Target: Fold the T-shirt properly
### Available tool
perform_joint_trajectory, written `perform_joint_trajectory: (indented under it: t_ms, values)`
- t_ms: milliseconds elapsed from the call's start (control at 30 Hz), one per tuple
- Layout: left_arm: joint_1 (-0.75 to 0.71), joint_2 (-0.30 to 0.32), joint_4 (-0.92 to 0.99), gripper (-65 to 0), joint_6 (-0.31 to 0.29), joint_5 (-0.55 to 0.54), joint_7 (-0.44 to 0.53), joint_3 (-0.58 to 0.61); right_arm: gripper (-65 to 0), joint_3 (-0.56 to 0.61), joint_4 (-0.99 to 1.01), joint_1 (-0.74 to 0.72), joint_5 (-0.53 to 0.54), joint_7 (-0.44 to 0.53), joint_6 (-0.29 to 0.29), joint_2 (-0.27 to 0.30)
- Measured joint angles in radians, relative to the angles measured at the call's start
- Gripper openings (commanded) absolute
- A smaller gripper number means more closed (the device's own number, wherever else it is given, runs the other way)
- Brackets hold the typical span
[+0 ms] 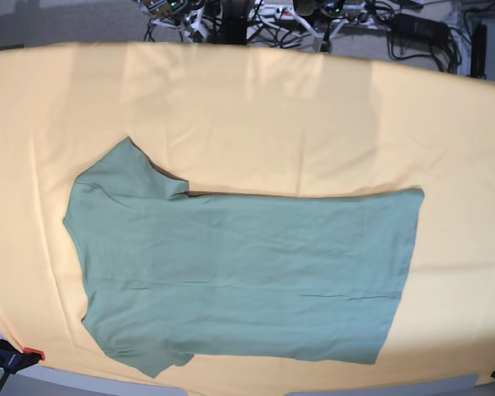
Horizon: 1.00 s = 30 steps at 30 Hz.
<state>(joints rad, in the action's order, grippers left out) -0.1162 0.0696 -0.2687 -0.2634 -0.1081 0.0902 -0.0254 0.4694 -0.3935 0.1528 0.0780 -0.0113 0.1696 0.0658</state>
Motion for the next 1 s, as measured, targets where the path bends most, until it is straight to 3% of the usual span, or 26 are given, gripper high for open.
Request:
perform_joint_trajectory:
  t_ms: [1000]
  values:
    - [0.000, 0.000, 0.000, -65.0, 0.000, 0.000, 0.015, 0.000, -64.6, 0.000, 0.000, 0.002, 0.000, -0.007, 0.052, 0.000]
